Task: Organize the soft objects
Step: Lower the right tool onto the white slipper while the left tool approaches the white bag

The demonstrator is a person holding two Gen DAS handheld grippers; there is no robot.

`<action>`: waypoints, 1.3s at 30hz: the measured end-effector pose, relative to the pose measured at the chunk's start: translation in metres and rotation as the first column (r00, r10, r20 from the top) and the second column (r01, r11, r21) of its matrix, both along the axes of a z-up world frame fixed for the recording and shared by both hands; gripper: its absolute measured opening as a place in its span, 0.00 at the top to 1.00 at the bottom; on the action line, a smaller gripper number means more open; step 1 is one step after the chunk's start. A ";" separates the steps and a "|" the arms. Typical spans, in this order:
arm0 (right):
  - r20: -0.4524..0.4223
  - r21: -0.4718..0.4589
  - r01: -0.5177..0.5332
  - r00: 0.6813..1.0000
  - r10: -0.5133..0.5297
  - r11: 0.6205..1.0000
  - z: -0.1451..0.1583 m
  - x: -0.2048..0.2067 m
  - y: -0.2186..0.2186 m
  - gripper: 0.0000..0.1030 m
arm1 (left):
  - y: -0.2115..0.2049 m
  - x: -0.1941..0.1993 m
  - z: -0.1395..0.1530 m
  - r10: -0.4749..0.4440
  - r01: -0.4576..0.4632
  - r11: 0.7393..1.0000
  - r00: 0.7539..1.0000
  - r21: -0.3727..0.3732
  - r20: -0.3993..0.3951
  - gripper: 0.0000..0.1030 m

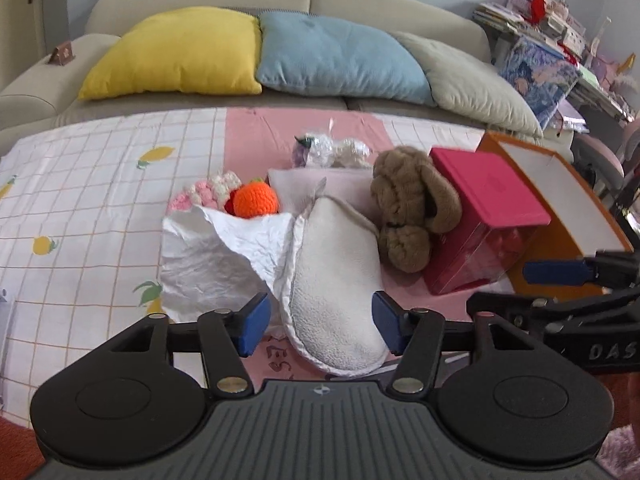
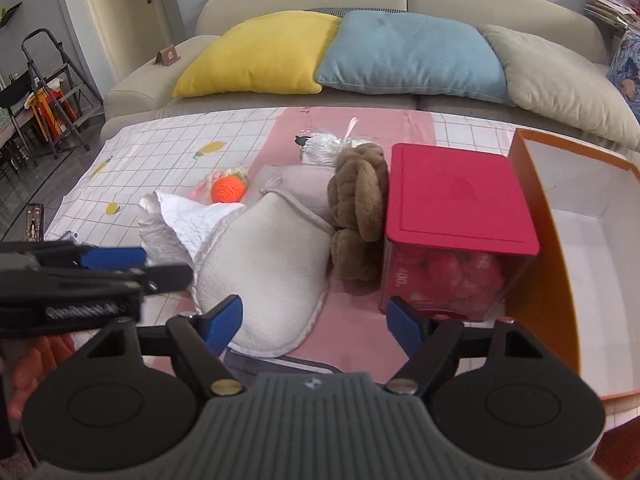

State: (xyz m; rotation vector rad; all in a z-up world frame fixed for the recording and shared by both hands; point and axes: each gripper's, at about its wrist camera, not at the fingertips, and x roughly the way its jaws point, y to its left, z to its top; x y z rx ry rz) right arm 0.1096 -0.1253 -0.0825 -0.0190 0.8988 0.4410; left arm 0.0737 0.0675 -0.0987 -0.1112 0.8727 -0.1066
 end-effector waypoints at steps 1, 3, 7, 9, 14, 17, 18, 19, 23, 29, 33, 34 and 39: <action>-0.003 0.004 0.001 1.000 -0.001 1.000 -0.001 0.002 0.002 0.24 | -0.001 0.002 -0.006 -0.012 0.012 1.000 1.000 -0.004 -0.009 0.41; -0.016 0.007 0.000 1.000 0.000 1.000 -0.003 0.005 0.005 0.24 | -0.002 0.005 -0.014 -0.014 0.014 1.000 0.999 -0.008 -0.029 0.43; -0.050 0.003 0.006 0.999 -0.005 1.000 -0.011 0.015 0.013 0.23 | 0.003 0.007 -0.020 0.016 -0.016 1.000 0.999 0.005 -0.042 0.43; -0.077 0.015 0.013 0.997 -0.012 1.000 -0.017 0.021 0.018 0.16 | 0.010 0.007 -0.018 0.054 -0.053 0.998 0.998 0.022 -0.036 0.43; -0.159 0.062 0.044 0.987 -0.034 0.997 -0.033 0.041 0.034 0.11 | 0.024 0.009 -0.022 0.090 -0.087 0.994 0.995 0.062 -0.052 0.44; -0.222 0.095 0.087 0.973 -0.064 0.992 -0.043 0.054 0.046 0.11 | 0.029 0.011 -0.028 0.106 -0.102 0.993 0.991 0.057 -0.076 0.45; -0.247 0.109 0.108 0.966 -0.078 0.988 -0.047 0.058 0.049 0.11 | 0.031 0.011 -0.029 0.109 -0.105 0.993 0.991 0.053 -0.080 0.45; -0.271 0.124 0.129 0.958 -0.092 0.984 -0.050 0.062 0.053 0.10 | 0.032 0.011 -0.030 0.112 -0.109 0.993 0.990 0.049 -0.082 0.45; -0.320 0.146 0.170 0.940 -0.116 0.975 -0.060 0.072 0.069 0.05 | 0.036 0.013 -0.032 0.121 -0.119 0.992 0.989 0.028 -0.090 0.45; -0.383 0.129 0.161 0.918 -0.101 0.978 -0.085 0.086 0.083 0.10 | 0.038 0.013 -0.033 0.124 -0.123 0.992 0.988 0.012 -0.094 0.45; -0.415 0.186 0.159 0.907 -0.069 0.970 -0.090 0.085 0.074 0.35 | 0.037 0.013 -0.032 0.121 -0.121 0.993 0.989 0.002 -0.088 0.45; -0.411 0.195 0.148 0.910 -0.056 0.970 -0.089 0.083 0.071 0.45 | 0.037 0.013 -0.031 0.120 -0.121 0.993 0.989 -0.001 -0.086 0.45; -0.387 0.205 0.116 0.922 -0.028 0.972 -0.076 0.077 0.056 0.71 | 0.035 0.008 -0.022 0.119 -0.119 0.993 0.992 0.005 -0.032 0.45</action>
